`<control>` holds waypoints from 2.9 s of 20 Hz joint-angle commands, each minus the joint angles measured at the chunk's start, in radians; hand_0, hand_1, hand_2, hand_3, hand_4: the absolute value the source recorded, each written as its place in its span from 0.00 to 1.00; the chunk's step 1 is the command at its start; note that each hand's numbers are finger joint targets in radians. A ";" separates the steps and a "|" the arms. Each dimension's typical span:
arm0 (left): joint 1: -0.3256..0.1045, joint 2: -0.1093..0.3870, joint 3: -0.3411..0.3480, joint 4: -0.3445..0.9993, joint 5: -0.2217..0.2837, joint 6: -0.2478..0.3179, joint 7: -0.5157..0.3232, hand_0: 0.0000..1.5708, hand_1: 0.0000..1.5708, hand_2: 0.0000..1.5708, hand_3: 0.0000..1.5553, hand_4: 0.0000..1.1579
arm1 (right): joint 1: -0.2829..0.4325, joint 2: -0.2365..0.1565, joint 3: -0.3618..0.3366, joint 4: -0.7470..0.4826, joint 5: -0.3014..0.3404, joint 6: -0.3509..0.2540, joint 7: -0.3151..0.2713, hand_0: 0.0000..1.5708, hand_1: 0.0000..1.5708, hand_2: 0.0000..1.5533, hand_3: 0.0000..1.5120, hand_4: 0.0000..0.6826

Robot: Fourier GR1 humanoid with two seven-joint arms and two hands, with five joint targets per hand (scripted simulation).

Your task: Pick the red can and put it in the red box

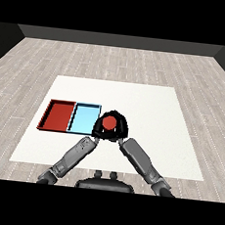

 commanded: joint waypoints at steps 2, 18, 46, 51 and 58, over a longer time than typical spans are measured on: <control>-0.032 -0.028 -0.005 0.005 0.019 0.008 0.004 1.00 1.00 1.00 0.96 0.98 | -0.033 0.019 0.015 0.044 -0.075 0.044 -0.029 0.49 0.49 0.39 0.00 0.00; 0.044 0.014 0.052 -0.070 -0.041 -0.059 0.027 1.00 1.00 1.00 0.95 0.99 | 0.104 -0.072 -0.118 -0.179 0.115 0.129 0.067 0.00 0.00 0.00 0.00 0.00; 0.073 0.308 0.328 -0.151 -0.148 -0.137 0.127 1.00 1.00 0.99 0.91 0.98 | 0.424 -0.224 -0.518 -0.273 0.024 0.294 0.040 0.00 0.00 0.00 0.00 0.00; -0.041 0.348 0.393 0.018 -0.202 -0.142 0.180 0.91 0.91 0.92 0.89 0.96 | 0.434 -0.173 -0.475 -0.160 0.088 0.291 -0.025 0.00 0.00 0.00 0.00 0.00; -0.123 0.401 0.486 0.392 -0.233 -0.157 0.150 1.00 1.00 0.99 0.94 0.95 | 0.472 -0.179 -0.488 -0.119 0.100 0.323 -0.080 0.00 0.00 0.00 0.00 0.00</control>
